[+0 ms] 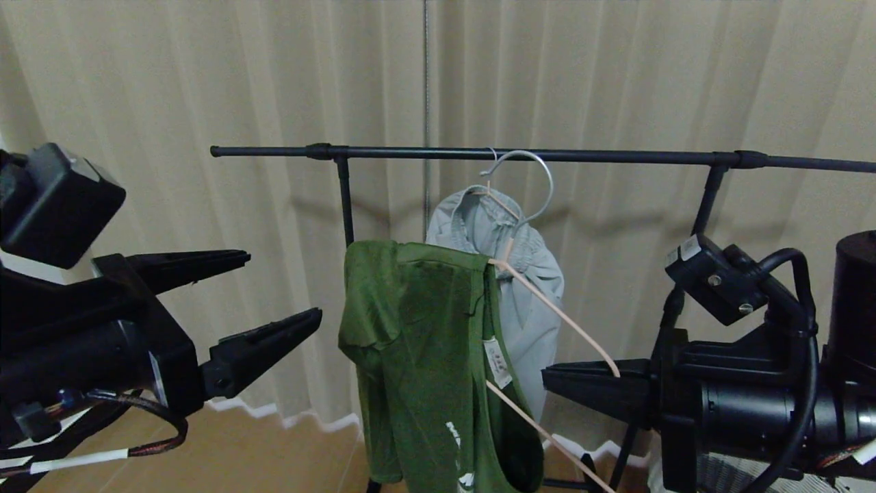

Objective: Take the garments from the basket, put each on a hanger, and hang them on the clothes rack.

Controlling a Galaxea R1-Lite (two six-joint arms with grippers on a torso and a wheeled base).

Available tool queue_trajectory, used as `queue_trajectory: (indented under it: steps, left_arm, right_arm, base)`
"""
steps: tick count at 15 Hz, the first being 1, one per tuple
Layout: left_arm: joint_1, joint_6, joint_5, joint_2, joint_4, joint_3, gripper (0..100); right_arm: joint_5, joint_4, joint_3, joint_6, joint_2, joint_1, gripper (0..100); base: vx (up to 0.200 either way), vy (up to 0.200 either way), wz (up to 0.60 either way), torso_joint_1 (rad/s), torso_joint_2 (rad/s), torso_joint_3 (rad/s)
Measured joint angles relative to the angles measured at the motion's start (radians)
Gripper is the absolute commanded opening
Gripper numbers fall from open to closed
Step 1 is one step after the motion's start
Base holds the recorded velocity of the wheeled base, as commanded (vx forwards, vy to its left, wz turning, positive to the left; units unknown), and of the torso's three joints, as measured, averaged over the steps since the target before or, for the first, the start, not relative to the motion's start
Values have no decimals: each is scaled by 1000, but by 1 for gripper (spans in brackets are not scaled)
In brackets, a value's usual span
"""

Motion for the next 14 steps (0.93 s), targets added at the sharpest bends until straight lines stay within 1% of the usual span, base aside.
queue_trajectory:
  steps: [1,3,5,7,9,11,12,14]
  left_arm:
    - [0,9,0,4,-2,-14,100]
    - [3,51,0,14,-1,-31,100]
    - [12,117,1,44,-1,-45,100]
    - [40,212,-3,83,-2,-72,100]
    - [65,289,-49,124,-2,-98,100]
    - [73,392,-108,152,2,-104,100]
    - [73,433,-131,165,4,-106,100]
    - [73,468,-145,205,2,-116,100]
  right_arm:
    - [1,0,1,0,-3,0,0]
    - [3,-3,5,0,-6,1,0]
    - [8,-6,5,0,-7,6,0]
    - [10,-7,5,0,-6,22,0]
    - [31,-8,-1,0,-3,42,0]
    - [70,-7,-5,0,-2,53,0]
    - [79,-8,-6,0,-1,62,0]
    - [85,-8,-7,0,0,87,0]
  base:
    - [0,0,0,0,0,0]
    - [0,0,0,0,0,0]
    - [0,0,0,0,0,0]
    - [0,0,0,0,0,0]
    - [0,0,0,0,0,0]
    - [0,0,0,0,0,0]
    - [0,0,0,0,0,0]
    - [0,0,0,0,0,0]
